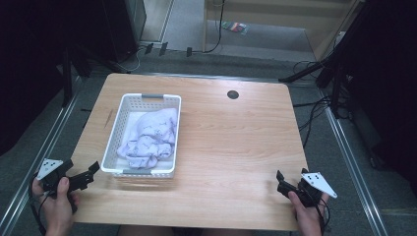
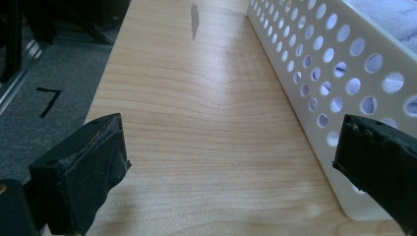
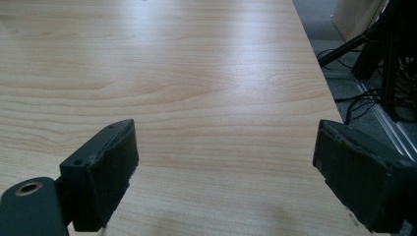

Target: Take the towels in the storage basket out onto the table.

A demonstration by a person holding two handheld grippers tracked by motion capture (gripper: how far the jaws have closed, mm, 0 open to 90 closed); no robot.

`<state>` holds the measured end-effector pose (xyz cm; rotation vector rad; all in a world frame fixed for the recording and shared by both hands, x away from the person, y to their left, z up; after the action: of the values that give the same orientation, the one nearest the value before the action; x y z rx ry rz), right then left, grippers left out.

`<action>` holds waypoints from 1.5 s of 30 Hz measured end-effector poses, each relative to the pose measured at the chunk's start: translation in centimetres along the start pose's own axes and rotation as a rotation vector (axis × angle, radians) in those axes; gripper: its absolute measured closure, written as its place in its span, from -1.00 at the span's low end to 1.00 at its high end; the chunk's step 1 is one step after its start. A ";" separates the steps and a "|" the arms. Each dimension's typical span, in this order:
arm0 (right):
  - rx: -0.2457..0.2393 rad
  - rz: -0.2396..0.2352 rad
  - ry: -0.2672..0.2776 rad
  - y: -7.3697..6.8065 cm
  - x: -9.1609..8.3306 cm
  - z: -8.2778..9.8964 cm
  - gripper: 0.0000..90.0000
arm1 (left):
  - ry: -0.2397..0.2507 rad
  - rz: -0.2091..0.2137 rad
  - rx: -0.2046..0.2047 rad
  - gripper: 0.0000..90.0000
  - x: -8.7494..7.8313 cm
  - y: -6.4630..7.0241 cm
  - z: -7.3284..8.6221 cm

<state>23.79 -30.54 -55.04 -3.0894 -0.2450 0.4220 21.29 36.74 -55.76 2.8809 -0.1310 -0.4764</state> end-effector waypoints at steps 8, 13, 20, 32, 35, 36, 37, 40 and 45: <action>-0.001 0.001 -0.001 0.0 0.0 0.0 -0.77 | -0.001 0.000 -0.010 -1.00 -0.2 -0.1 -0.1; 0.003 0.001 0.000 0.0 0.0 0.0 -0.77 | 0.008 0.006 -0.012 -1.00 -0.6 -0.2 -0.4; -0.003 -0.001 -0.005 0.0 0.0 0.0 -0.77 | 0.040 0.035 -0.013 -1.00 -1.6 0.3 -1.8; 0.005 0.000 -0.002 0.0 0.0 0.0 -0.77 | 0.018 0.119 0.054 -1.00 -1.1 3.9 -5.5; 0.007 0.001 -0.001 0.0 0.0 0.0 -0.77 | -0.002 0.130 0.062 -1.00 -0.7 4.5 -6.0; 0.008 0.001 0.000 0.0 0.0 0.0 -0.77 | -0.012 0.138 0.064 -1.00 -0.5 4.8 -6.2; 0.008 0.001 0.000 0.0 0.0 0.0 -0.77 | -0.022 0.143 0.063 -1.00 -0.2 5.1 -6.4; 0.009 0.001 0.000 0.0 0.0 0.0 -0.77 | -0.055 0.189 0.079 -1.00 0.6 6.1 -7.0; 0.010 0.000 0.000 0.1 0.0 0.0 -0.77 | -0.131 0.230 0.110 -1.00 2.1 8.0 -8.0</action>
<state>23.80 -30.61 -55.04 -3.0796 -0.2424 0.4216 25.45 30.27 -47.13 2.8888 -0.5194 -0.6303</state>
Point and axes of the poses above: each handheld gripper's, and its own axes: x roughly forward along the jaws, z roughly out of its underside, y roughly to its right, the point moved 1 cm from there along x, roughly forward along the jaws, and after that the axes turned 11 degrees about y, right-handed, at the moved point
